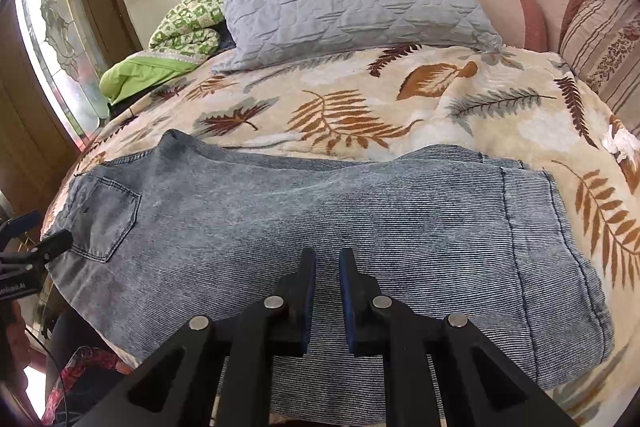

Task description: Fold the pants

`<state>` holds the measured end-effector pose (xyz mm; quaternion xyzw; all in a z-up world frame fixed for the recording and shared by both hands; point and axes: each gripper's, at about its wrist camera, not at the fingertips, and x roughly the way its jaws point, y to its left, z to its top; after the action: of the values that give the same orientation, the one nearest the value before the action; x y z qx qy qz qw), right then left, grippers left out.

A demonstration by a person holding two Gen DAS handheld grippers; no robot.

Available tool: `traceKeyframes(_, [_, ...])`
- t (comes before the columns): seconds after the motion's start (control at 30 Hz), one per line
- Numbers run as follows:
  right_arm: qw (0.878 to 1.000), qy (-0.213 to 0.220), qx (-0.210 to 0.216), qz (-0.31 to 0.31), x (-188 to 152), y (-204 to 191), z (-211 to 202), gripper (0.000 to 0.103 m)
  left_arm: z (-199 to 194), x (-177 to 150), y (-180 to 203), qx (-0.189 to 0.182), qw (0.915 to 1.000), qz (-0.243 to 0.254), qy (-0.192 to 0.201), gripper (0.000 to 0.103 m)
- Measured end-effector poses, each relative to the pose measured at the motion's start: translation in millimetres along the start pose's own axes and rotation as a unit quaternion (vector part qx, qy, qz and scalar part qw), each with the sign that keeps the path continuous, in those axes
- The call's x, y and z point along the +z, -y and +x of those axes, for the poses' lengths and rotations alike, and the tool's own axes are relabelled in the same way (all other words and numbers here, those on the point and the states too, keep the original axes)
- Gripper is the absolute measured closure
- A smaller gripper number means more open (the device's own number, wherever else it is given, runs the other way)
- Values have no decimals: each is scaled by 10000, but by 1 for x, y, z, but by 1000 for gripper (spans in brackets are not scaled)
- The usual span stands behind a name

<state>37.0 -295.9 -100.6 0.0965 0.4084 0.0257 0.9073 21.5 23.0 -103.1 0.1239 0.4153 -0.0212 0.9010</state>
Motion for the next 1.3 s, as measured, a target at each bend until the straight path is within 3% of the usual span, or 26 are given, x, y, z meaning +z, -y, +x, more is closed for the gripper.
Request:
traceKeyframes(0.6, [10000,-42,32,47,1,3,3,89,-5,1,35,-253,9988,427,33,0])
traceKeyframes(1.3, [9999,6,104,136,2,7,1,89,-8,8,48,-317,9980,539,49,0])
